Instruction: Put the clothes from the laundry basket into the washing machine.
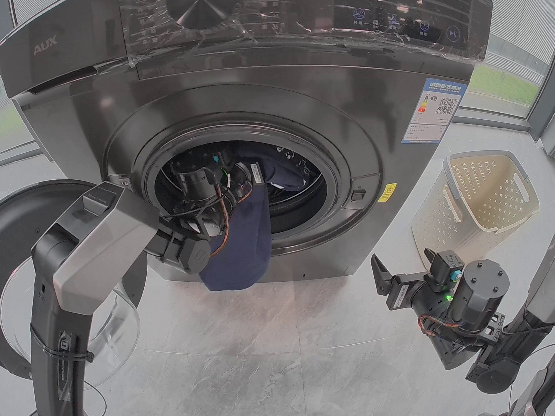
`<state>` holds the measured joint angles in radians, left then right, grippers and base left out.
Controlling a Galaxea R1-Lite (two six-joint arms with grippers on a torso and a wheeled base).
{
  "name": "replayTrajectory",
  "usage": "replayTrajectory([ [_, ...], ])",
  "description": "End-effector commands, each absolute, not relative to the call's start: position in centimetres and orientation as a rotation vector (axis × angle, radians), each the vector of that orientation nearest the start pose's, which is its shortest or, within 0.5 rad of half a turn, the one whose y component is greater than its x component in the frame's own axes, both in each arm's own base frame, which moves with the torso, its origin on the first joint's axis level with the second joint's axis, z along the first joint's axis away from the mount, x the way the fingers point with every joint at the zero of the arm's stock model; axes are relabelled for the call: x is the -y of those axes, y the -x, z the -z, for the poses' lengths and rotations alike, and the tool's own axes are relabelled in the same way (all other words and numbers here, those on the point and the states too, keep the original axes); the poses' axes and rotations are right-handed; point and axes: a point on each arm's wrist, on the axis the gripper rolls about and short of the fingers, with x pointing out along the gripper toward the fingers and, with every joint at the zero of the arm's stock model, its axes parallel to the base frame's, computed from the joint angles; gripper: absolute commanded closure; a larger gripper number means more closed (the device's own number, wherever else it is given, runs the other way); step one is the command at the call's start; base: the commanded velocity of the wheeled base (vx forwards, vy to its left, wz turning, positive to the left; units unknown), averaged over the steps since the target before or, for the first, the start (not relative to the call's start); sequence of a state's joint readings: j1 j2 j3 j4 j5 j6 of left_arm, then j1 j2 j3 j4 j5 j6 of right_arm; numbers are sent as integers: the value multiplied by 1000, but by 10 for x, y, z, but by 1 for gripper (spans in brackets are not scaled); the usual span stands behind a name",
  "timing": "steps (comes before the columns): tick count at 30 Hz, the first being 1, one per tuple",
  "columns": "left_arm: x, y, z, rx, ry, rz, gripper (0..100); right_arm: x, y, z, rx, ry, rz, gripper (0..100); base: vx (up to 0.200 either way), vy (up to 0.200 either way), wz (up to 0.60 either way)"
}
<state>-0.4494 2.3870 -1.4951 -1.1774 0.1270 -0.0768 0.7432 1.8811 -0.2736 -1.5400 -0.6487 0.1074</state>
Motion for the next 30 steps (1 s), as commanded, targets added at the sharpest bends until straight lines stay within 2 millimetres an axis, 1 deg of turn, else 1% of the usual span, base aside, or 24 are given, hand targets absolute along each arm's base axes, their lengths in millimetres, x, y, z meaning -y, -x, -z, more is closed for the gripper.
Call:
replayTrajectory([
  [1, 215, -464, -142, 254, 177, 292, 100, -166, -199, -102, -57, -62, -97, 0, 0, 0, 0],
  [6, 212, -476, -152, 273, 206, 256, 100, -166, -198, -102, -57, -59, -98, 0, 0, 0, 0],
  [12, 213, -477, -155, 273, 223, 244, 100, -166, -198, -101, -60, -56, -98, 0, 0, 0, 0],
  [13, 213, -477, -154, 272, 222, 244, 0, -166, -198, -101, -60, -56, -98, 0, 0, 0, 0],
  [19, 214, -471, -151, 237, 213, 245, 0, -166, -198, -101, -58, -58, -98, 0, 0, 0, 0],
  [22, 209, -457, -156, 158, 185, 245, 0, -166, -198, -101, -60, -56, -98, 0, 0, 0, 0],
  [23, 208, -457, -156, 153, 184, 245, 0, -166, -198, -101, -60, -56, -98, 0, 0, 0, 0],
  [24, 205, -448, -155, 89, 163, 250, 0, -166, -198, -101, -60, -56, -100, 0, 0, 0, 0],
  [25, 204, -444, -155, 63, 154, 253, 0, -166, -198, -101, -60, -56, -100, 0, 0, 0, 0],
  [28, 205, -428, -145, -49, 117, 288, 0, -168, -196, -100, -62, -55, -109, 0, 0, 0, 0],
  [30, 206, -423, -135, -96, 94, 306, 0, -169, -196, -100, -62, -55, -112, 0, 0, 0, 0],
])
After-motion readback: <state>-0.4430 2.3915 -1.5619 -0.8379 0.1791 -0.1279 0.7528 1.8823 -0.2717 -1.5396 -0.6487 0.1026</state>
